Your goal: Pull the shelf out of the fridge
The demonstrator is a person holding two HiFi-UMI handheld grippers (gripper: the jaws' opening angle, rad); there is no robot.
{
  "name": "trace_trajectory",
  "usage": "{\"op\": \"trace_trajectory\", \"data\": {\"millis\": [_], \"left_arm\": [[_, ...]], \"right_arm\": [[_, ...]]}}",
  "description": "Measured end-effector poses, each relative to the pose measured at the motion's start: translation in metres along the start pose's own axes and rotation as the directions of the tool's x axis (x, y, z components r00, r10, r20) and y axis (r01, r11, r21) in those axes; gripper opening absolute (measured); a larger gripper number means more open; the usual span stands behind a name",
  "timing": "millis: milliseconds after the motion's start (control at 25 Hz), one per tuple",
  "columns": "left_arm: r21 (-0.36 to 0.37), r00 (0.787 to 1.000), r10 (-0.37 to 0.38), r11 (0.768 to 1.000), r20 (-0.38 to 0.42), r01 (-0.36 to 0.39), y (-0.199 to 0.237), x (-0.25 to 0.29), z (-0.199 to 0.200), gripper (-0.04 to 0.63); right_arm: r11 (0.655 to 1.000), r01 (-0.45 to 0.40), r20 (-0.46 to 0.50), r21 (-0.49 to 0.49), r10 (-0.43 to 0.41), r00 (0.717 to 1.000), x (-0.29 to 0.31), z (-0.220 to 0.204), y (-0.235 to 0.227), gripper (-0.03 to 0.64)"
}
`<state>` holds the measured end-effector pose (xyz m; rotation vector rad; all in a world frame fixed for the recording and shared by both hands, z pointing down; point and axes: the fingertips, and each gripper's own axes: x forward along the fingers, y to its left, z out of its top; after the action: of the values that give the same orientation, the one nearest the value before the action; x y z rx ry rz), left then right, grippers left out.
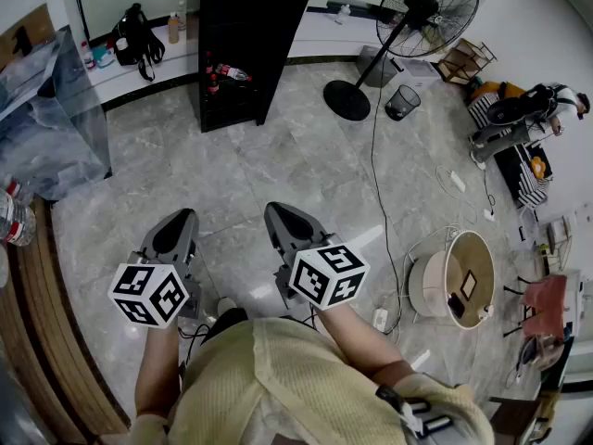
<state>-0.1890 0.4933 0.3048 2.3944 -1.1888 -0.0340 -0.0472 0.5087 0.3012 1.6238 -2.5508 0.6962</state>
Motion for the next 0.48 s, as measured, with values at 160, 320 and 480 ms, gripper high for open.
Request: {"op": "trace_trajectory", "data": {"millis": [160, 320, 480], "left_arm": [[-0.009, 1.0, -0.022, 1.0, -0.005, 0.022, 0.007, -0.003, -0.005, 0.034], [-0.007, 0.999, -0.048, 0.999, -0.023, 0.048, 0.014, -0.005, -0.01, 0.034], [-0.013, 0.998, -0.059, 0.998, -0.034, 0.058, 0.024, 0.003, -0.008, 0.034]], "right_arm": [[0.999, -0.001, -0.003, 0.044, 0.001, 1.0, 0.011, -0.006, 0.001, 0.014], [0.996, -0.035, -0.023, 0.076, 0.037, 0.999, 0.024, -0.013, 0.012, 0.014], [0.996, -0.029, -0.035, 0.086, 0.032, 0.999, 0.033, -0.017, 0.019, 0.015]]}}
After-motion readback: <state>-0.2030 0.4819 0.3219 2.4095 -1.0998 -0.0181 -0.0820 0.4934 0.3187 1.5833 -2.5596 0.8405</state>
